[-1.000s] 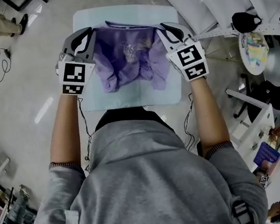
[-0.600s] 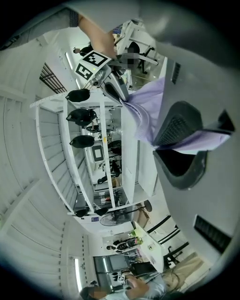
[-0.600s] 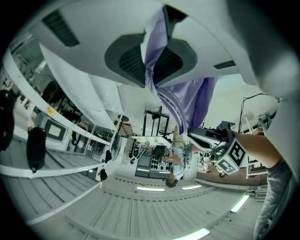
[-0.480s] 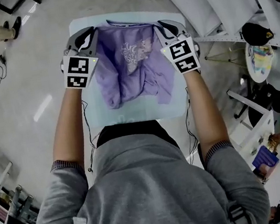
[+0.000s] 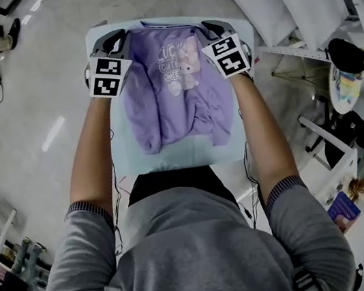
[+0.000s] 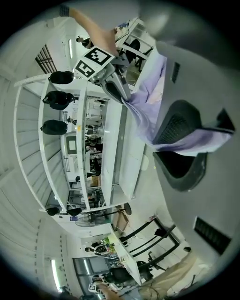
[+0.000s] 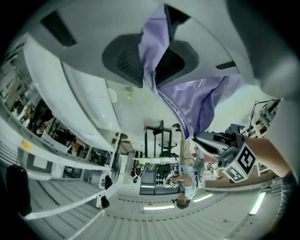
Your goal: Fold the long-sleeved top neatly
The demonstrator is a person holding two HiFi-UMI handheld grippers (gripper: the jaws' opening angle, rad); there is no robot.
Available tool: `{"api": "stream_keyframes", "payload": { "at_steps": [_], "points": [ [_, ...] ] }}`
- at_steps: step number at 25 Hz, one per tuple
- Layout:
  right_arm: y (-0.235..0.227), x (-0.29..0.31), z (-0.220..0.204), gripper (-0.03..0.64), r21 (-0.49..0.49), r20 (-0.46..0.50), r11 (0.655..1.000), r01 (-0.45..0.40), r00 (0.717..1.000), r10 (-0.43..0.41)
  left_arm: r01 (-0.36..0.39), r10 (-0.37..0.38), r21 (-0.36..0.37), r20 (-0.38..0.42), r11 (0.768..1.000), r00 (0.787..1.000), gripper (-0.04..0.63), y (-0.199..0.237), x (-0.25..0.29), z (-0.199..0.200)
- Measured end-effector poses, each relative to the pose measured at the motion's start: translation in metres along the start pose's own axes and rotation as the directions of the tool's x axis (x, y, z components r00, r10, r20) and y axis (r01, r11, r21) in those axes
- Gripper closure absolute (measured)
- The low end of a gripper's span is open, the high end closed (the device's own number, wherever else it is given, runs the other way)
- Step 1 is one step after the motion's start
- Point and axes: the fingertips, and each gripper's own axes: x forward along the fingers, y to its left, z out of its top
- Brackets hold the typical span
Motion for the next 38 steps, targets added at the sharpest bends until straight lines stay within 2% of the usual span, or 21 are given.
{"api": "stream_keyframes", "payload": {
  "at_steps": [4,8,12,16,20,26,30,33,35,38],
  "points": [
    [-0.007,0.015,-0.01,0.454,0.004,-0.042,1.0,0.016,0.999,-0.016,-0.028,0.028,-0.02,-0.017,0.999,0.999,0.453,0.015,0.012,-0.008],
    [-0.013,0.006,-0.013,0.407,0.021,-0.044,0.999,0.026,0.999,-0.025,-0.045,0.044,-0.059,-0.013,0.997,0.999,0.448,0.02,0.001,-0.013],
    [-0.015,-0.019,-0.017,0.405,0.046,-0.024,0.998,0.036,0.999,-0.035,-0.045,0.044,-0.08,-0.017,0.996,0.999,0.447,0.011,-0.024,-0.019],
    [0.0,-0.054,-0.033,0.405,0.088,-0.013,0.996,0.03,0.999,-0.029,-0.03,0.025,-0.109,-0.043,0.994,0.999,0.446,-0.016,-0.055,-0.04],
    [0.02,-0.084,-0.069,0.405,0.143,-0.037,0.989,0.036,0.999,-0.031,-0.021,0.008,-0.15,-0.087,0.988,0.996,0.443,-0.047,-0.081,-0.072],
    [0.053,-0.123,-0.12,0.405,0.214,-0.061,0.976,0.046,0.998,-0.034,-0.031,0.004,-0.181,-0.145,0.983,0.989,0.436,-0.083,-0.117,-0.112],
    [0.083,-0.139,-0.146,0.405,0.227,-0.052,0.974,0.017,0.999,-0.005,-0.049,0.014,-0.209,-0.168,0.977,0.986,0.428,-0.107,-0.146,-0.134],
    [0.112,-0.148,-0.161,0.407,0.209,-0.043,0.977,-0.027,0.998,0.036,-0.059,0.024,-0.21,-0.169,0.976,0.985,0.428,-0.129,-0.166,-0.145],
    [0.135,-0.155,-0.171,0.407,0.193,-0.038,0.979,-0.064,0.997,0.072,-0.037,0.003,-0.199,-0.168,0.979,0.986,0.421,-0.152,-0.179,-0.149],
    [0.17,-0.164,-0.185,0.407,0.161,-0.035,0.98,-0.118,0.992,0.125,0.013,-0.035,-0.133,-0.163,0.991,0.986,0.407,-0.191,-0.193,-0.151]
  ]
}}
